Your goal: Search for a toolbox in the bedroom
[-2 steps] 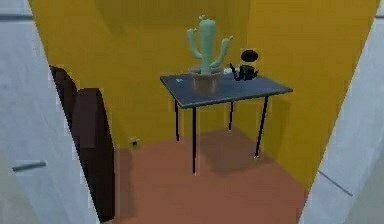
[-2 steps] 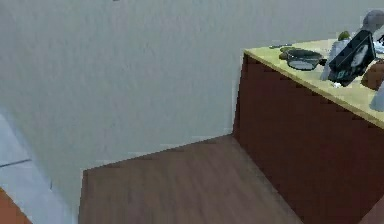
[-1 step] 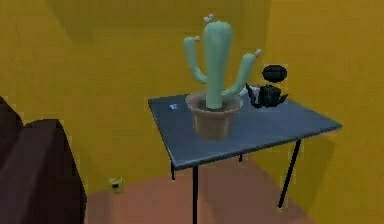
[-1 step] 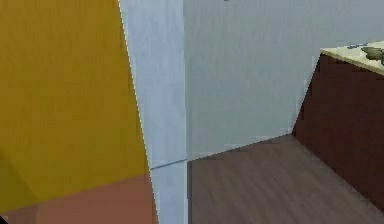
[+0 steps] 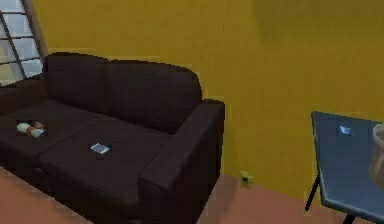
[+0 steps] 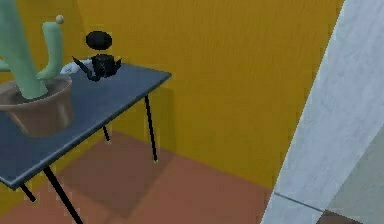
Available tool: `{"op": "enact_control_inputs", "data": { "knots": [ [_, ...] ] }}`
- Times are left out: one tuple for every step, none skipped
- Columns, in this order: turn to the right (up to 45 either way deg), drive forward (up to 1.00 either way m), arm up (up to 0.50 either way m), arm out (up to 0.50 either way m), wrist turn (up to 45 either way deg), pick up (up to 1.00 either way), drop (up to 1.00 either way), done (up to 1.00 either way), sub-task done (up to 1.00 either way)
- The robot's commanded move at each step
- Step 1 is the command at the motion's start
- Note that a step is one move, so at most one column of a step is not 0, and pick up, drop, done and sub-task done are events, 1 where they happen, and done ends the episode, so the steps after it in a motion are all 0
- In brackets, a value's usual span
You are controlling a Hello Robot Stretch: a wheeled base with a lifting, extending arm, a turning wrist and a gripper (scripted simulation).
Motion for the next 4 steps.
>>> {"op": "enact_control_inputs", "data": {
  "knots": [
    [0.0,0.05,0.00,0.00,0.0,0.00,0.00,0.00,0.00],
    [-12.0,0.00,0.00,0.00,0.0,0.00,0.00,0.00,0.00],
    [0.0,0.40,0.00,0.00,0.0,0.00,0.00,0.00,0.00],
    [-45.0,0.00,0.00,0.00,0.0,0.00,0.00,0.00,0.00]
  ]
}}
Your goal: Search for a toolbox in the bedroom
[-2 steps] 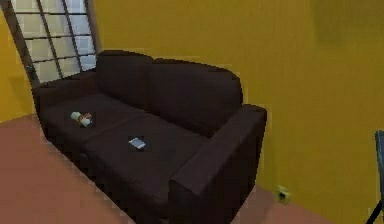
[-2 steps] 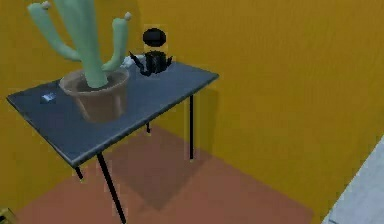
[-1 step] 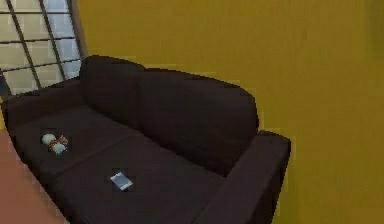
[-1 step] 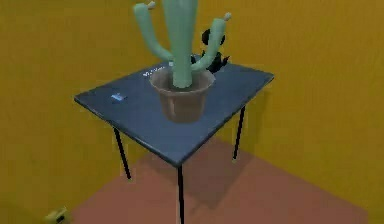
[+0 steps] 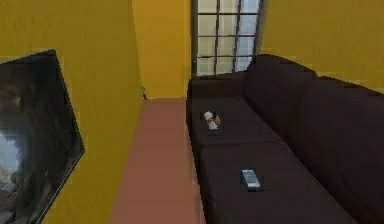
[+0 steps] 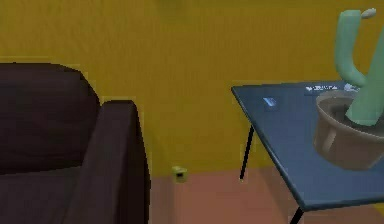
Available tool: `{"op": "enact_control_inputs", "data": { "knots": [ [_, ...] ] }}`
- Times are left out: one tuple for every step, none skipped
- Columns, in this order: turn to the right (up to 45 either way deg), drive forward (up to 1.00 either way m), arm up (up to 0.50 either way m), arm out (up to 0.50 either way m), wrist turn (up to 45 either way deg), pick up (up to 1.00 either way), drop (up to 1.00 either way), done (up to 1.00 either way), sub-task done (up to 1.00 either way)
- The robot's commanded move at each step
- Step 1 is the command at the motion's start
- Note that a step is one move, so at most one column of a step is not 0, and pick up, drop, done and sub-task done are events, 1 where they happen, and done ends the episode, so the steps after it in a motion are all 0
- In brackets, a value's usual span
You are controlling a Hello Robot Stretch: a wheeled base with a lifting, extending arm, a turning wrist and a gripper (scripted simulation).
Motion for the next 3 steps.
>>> {"op": "enact_control_inputs", "data": {
  "knots": [
    [-6.0,0.00,0.00,0.00,0.0,0.00,0.00,0.00,0.00],
    [0.0,1.00,0.00,0.00,0.0,0.00,0.00,0.00,0.00],
    [0.0,1.00,0.00,0.00,0.0,0.00,0.00,0.00,0.00]
  ]
}}
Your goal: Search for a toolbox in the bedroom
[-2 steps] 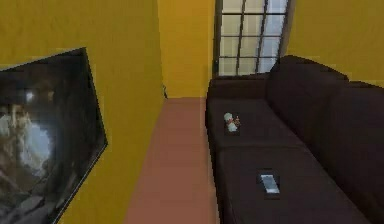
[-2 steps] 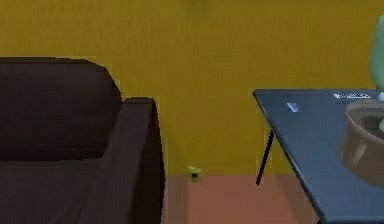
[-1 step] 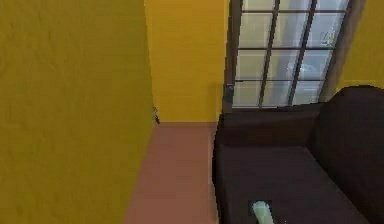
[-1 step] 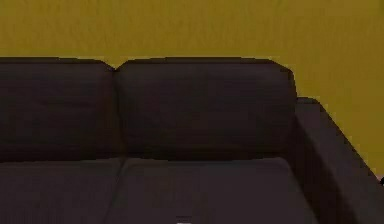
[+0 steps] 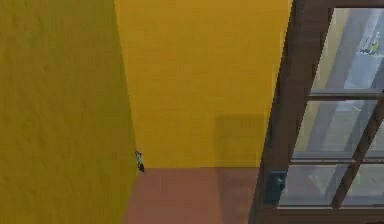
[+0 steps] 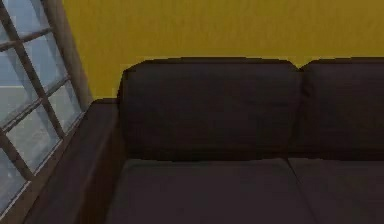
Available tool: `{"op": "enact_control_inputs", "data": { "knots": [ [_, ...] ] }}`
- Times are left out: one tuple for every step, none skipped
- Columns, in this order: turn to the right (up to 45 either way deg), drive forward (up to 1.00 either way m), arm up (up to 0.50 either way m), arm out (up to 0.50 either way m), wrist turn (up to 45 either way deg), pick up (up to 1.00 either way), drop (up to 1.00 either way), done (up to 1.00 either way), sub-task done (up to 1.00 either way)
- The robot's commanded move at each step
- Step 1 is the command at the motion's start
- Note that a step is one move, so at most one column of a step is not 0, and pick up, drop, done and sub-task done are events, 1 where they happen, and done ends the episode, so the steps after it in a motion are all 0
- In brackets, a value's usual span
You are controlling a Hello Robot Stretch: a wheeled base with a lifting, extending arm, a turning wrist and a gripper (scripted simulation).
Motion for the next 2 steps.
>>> {"op": "enact_control_inputs", "data": {
  "knots": [
    [0.0,0.55,0.00,0.00,0.0,0.00,0.00,0.00,0.00],
    [15.0,0.00,0.00,0.00,0.0,0.00,0.00,0.00,0.00]
  ]
}}
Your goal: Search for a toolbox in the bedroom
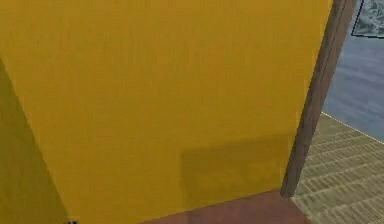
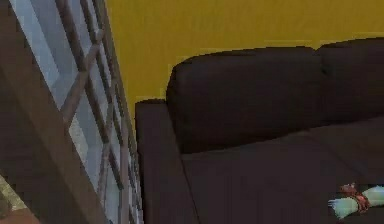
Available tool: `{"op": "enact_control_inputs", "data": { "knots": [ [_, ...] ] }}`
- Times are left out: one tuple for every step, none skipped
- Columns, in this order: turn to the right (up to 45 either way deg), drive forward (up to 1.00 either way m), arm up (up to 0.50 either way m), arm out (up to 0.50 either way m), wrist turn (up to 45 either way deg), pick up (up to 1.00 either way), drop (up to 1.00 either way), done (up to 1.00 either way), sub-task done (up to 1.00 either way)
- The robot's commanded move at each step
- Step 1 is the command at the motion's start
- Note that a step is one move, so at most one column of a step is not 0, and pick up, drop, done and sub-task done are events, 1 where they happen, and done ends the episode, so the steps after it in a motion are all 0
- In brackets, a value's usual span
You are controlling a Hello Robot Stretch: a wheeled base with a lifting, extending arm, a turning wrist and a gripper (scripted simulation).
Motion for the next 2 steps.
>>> {"op": "enact_control_inputs", "data": {
  "knots": [
    [0.0,0.50,0.00,0.00,0.0,0.00,0.00,0.00,0.00],
    [45.0,0.00,0.00,0.00,0.0,0.00,0.00,0.00,0.00]
  ]
}}
